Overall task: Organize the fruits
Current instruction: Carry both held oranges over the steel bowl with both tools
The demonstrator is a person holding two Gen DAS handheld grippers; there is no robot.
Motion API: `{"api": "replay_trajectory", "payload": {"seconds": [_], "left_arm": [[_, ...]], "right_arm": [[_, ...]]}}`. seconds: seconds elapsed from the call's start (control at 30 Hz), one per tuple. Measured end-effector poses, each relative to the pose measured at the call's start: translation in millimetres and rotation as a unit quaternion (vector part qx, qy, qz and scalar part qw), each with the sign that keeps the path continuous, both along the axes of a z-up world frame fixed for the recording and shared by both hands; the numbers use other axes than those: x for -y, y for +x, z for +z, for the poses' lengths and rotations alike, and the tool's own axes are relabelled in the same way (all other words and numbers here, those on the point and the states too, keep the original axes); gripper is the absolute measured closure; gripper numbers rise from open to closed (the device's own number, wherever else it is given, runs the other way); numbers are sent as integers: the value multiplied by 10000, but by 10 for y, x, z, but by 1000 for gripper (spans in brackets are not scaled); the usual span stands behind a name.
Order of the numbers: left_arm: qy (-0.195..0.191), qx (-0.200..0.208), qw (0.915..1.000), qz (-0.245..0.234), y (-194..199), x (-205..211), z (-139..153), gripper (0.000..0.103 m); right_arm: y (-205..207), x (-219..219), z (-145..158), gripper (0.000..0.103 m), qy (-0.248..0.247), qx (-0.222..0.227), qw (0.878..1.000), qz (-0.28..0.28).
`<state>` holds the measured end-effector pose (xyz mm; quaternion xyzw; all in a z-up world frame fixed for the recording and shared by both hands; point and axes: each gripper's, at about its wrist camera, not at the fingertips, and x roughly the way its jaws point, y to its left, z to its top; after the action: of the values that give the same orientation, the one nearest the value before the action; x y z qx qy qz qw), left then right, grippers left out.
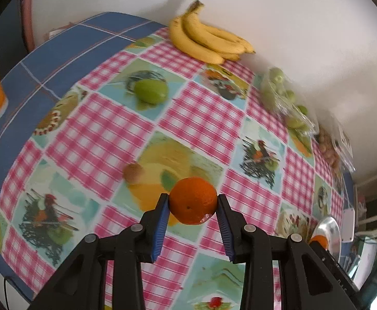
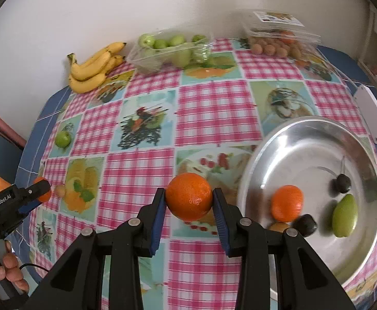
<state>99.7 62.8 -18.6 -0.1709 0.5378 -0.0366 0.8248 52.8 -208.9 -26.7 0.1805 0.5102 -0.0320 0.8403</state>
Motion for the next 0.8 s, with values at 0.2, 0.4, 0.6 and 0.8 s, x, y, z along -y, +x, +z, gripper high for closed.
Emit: {"api": "replay_trajectory", "payload": {"seconds": [0.2,0.4,0.6,0.8], "left_arm": [[85,-6,9996,-262,-38,277,-14,64],[191,-9,9981,-591,-92,594,-28,64],[292,30,9944,-1013,-149,950,-33,64],[332,86,9895,-1402,-236,1285,-18,64]], "right_arm": [[-87,234,12,65,105,-2,9996,-259],[-169,440,-3,65,74,-80,9986,-510],[-263,653,-1,65,138,-69,9972,-735],[-380,863,25,65,150,-20,9951,-982]]}}
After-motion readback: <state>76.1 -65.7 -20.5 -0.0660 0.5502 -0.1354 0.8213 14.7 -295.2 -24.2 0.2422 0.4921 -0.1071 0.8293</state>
